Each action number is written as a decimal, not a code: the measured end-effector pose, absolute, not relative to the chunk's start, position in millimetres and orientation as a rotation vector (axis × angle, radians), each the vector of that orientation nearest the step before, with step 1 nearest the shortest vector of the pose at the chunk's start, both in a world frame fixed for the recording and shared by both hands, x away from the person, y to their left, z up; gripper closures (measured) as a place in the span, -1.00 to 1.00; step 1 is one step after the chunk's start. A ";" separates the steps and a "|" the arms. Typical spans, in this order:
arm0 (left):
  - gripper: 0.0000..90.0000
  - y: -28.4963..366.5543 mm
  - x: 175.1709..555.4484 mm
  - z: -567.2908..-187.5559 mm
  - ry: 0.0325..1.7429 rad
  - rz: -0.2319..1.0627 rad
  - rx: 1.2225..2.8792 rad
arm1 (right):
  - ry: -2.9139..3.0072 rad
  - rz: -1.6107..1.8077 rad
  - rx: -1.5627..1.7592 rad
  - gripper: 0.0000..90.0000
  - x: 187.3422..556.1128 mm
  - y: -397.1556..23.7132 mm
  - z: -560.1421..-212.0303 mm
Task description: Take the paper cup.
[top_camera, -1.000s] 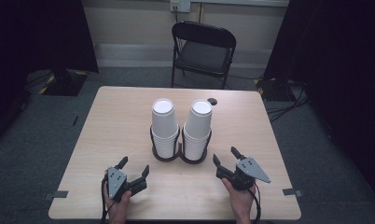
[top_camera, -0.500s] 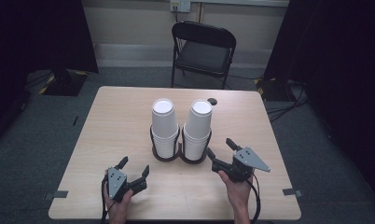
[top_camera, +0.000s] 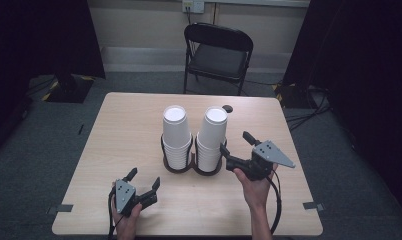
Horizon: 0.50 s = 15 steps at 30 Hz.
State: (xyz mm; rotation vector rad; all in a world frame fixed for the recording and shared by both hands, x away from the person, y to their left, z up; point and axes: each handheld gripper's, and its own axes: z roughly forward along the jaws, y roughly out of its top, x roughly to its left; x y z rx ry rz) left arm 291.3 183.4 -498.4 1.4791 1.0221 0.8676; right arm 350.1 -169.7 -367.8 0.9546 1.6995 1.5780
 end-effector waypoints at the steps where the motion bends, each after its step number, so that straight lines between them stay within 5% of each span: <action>1: -0.65 183.2 290.8 -498.6 1.023 0.868 1.472 | 1.714 1.575 0.942 -0.70 353.9 -165.4 -362.8; 15: -0.65 183.5 290.6 -498.7 1.024 0.876 1.465 | 1.767 1.606 0.922 -0.70 382.8 -153.1 -348.8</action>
